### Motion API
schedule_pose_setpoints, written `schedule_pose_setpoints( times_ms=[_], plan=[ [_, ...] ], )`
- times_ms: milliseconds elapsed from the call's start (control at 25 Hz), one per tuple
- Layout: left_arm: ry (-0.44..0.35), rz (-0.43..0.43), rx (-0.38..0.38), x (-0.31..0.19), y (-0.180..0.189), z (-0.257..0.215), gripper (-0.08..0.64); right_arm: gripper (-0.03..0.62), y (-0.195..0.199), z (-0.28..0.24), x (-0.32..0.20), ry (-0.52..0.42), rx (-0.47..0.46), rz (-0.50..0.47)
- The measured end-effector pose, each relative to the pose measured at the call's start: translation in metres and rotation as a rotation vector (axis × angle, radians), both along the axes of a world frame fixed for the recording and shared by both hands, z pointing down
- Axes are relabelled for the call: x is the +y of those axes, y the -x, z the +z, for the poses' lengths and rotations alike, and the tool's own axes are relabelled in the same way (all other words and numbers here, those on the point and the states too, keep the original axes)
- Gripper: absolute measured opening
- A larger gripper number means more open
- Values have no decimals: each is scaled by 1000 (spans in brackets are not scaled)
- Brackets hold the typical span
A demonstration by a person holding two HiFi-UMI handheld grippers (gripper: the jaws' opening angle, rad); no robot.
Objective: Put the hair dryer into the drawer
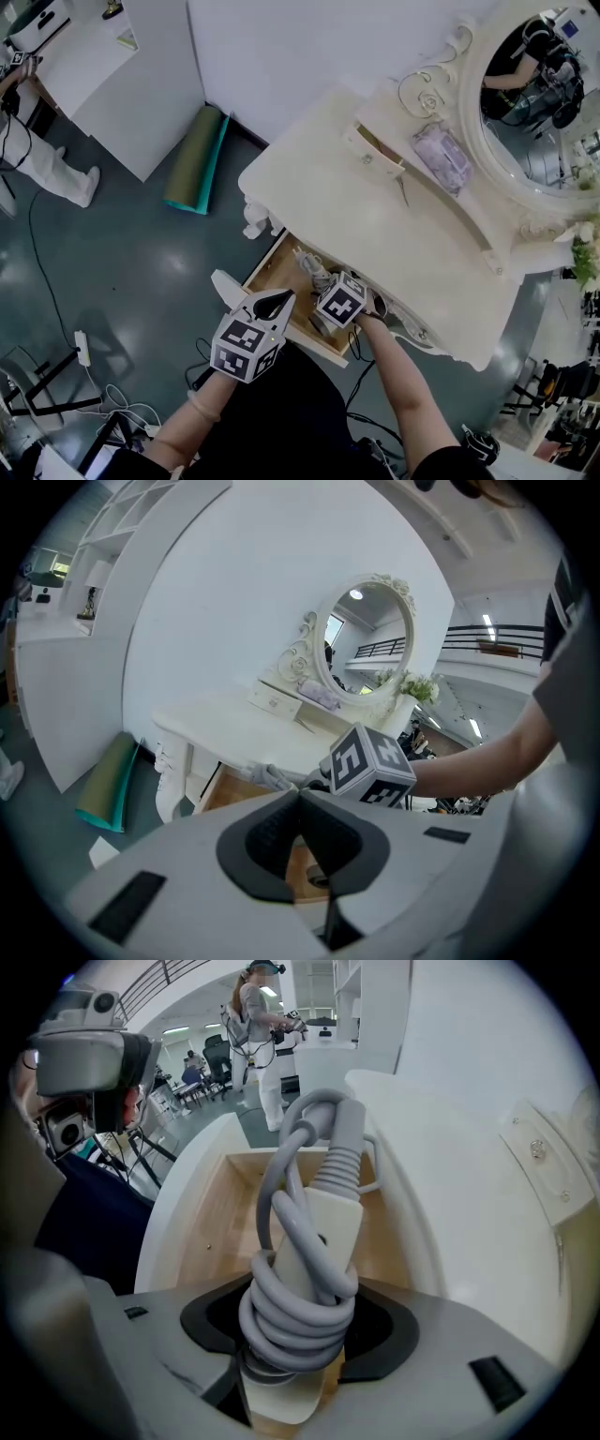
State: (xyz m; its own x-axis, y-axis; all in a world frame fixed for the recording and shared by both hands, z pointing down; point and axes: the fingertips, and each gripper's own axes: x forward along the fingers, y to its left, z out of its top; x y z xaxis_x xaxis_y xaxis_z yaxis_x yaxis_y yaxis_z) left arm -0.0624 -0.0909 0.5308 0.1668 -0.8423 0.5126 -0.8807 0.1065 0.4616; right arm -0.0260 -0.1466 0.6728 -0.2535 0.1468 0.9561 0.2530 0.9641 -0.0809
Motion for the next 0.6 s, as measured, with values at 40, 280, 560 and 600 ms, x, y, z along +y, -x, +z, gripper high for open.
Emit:
schedule_pose_setpoints(
  times_ms=[40,280,560,600],
  plan=[
    [2,0,1,0,0,1,0,252,0,4,0,2,10,1],
    [13,-8,7,2,0,2,0,252,4,19,6,31,44,51],
    [17,-5,16,-3,1,7,0,252,4,40,-2,34,58,148],
    [17,-3,16,-3,1,8,0,252,4,43,-3,34,57,167]
  ],
)
